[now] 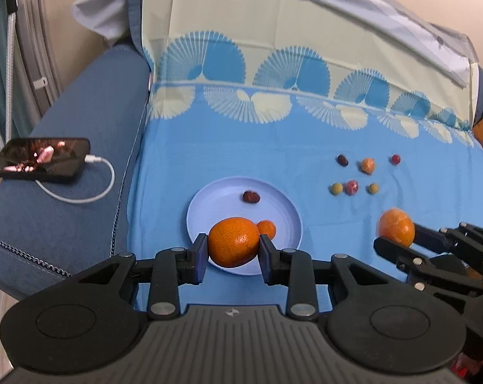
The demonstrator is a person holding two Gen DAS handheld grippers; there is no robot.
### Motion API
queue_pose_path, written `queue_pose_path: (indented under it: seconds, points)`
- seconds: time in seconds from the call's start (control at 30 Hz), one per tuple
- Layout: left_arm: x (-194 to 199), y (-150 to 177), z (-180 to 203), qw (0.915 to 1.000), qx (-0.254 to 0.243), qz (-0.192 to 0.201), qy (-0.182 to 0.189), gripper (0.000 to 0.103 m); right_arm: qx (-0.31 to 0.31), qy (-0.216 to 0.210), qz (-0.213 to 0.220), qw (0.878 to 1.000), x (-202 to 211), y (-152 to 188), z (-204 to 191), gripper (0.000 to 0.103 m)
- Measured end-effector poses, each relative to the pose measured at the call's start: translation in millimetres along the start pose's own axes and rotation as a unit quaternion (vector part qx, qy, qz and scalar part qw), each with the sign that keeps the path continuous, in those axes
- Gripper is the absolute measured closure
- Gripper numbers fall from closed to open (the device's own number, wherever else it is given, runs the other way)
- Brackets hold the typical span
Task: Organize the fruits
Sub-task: 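Lower both mandarins onto the plate and open both tools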
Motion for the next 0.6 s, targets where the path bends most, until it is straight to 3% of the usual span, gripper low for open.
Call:
queue_pose_path:
  seconds: [0.4,0.6]
  points:
    - [-62.1,-25.0,-4.5,0.9987,0.001,-0.050,0.009,0.067,-0.007,-0.006,-0.047,0.999,-60.8,-11.3,6.6,0.068]
    - [-111.3,-36.0,-3.9,0.9961,-0.004,-0.087,0.007,0.067,-0.014,-0.005,-0.096,0.995,-108.4,-4.1,15.0,0.068]
Point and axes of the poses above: each gripper's, at about its wrist camera, not at the fingertips, and x roughly against the way its jaws point, z to its right, y to its underside, the point moved 8 cm from there along -x, roughly the way its jaws point, and after that the axes turned 15 degrees about -z, right-handed, at the moved point
